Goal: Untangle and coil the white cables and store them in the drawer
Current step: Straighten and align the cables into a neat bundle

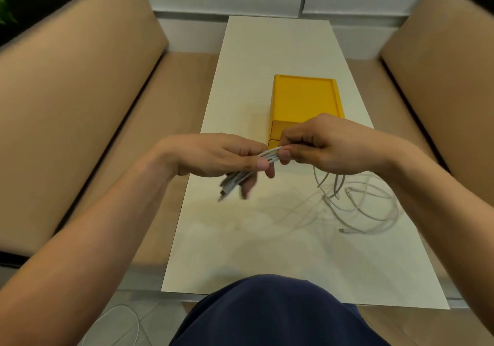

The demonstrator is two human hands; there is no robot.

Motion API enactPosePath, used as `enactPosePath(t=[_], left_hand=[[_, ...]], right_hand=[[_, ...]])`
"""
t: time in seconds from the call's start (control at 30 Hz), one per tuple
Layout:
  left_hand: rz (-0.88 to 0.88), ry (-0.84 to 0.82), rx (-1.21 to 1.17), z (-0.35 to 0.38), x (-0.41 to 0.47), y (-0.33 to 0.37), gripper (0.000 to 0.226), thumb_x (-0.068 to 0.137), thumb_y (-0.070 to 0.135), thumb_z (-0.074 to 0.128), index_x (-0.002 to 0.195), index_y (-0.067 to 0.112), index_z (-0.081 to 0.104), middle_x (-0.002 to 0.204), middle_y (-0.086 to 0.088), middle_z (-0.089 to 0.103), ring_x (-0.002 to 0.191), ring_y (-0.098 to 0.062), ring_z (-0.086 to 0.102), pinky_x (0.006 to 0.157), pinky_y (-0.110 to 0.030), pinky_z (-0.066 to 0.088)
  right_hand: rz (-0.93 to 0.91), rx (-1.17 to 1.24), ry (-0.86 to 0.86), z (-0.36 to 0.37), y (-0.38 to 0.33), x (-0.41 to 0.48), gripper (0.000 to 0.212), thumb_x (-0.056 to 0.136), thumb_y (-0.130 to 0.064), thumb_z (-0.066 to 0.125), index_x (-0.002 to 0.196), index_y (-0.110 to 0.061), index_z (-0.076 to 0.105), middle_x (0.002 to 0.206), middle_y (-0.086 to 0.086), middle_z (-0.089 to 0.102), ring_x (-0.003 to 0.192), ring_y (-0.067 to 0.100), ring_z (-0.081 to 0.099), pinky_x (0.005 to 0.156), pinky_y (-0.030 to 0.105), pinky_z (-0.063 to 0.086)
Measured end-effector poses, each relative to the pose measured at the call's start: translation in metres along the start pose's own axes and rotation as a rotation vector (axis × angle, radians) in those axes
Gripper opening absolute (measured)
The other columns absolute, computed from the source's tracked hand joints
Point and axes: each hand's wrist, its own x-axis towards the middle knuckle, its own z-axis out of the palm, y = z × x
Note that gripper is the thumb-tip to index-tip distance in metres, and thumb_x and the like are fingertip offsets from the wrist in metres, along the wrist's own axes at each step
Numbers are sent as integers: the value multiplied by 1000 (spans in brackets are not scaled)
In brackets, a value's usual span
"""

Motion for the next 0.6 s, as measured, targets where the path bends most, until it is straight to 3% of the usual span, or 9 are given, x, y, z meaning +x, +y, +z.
enactPosePath(t=[0.07,0.1,0.17,0.27,0.4,0.5,0.6], left_hand=[[79,1,-156,2,8,-3,25,108,21,45,120,7,63,102,-9,73,99,-19,71,87,-28,53],[98,-8,-239,3,12,-6,25,108,15,44,121,3,62,103,-10,72,100,-23,72,89,-30,54],[90,-22,-340,6,19,-9,26,109,12,42,124,0,60,99,-10,70,78,-20,69,77,-29,55],[52,-51,-399,10,25,-11,29,110,10,42,130,-2,58,90,-8,66,52,-8,41,56,-22,41],[-2,-165,-410,13,29,-10,34,110,20,44,135,2,57,85,-10,66,51,-10,34,56,-24,36],[27,-163,-421,15,30,-7,38,106,33,46,118,4,67,76,-12,66,48,-10,33,57,-28,36],[83,-222,-379,14,27,-6,33,107,26,44,111,2,66,69,-9,64,44,-8,38,54,-24,40]], right_hand=[[2,-33,-24,-5,0,3,23,104,-32,56,82,-30,63,68,-25,57,65,4,52,56,19,36],[15,-33,-35,-7,1,4,25,104,-34,56,80,-31,62,68,-22,58,64,5,52,56,19,36],[63,0,-70,-11,3,5,26,103,-37,57,79,-29,64,66,-16,62,58,7,51,53,20,37],[117,45,-150,-16,7,3,25,102,-42,59,84,-28,70,71,-14,71,54,7,48,52,20,37],[95,75,-190,-17,11,3,24,100,-44,61,85,-28,72,71,-9,69,59,10,50,55,21,38],[55,184,-126,-20,13,4,25,98,-42,65,82,-24,73,63,-4,59,58,12,49,56,22,39],[22,224,-150,-21,13,4,29,95,-47,65,82,-22,73,61,-4,57,58,14,48,57,26,39]])
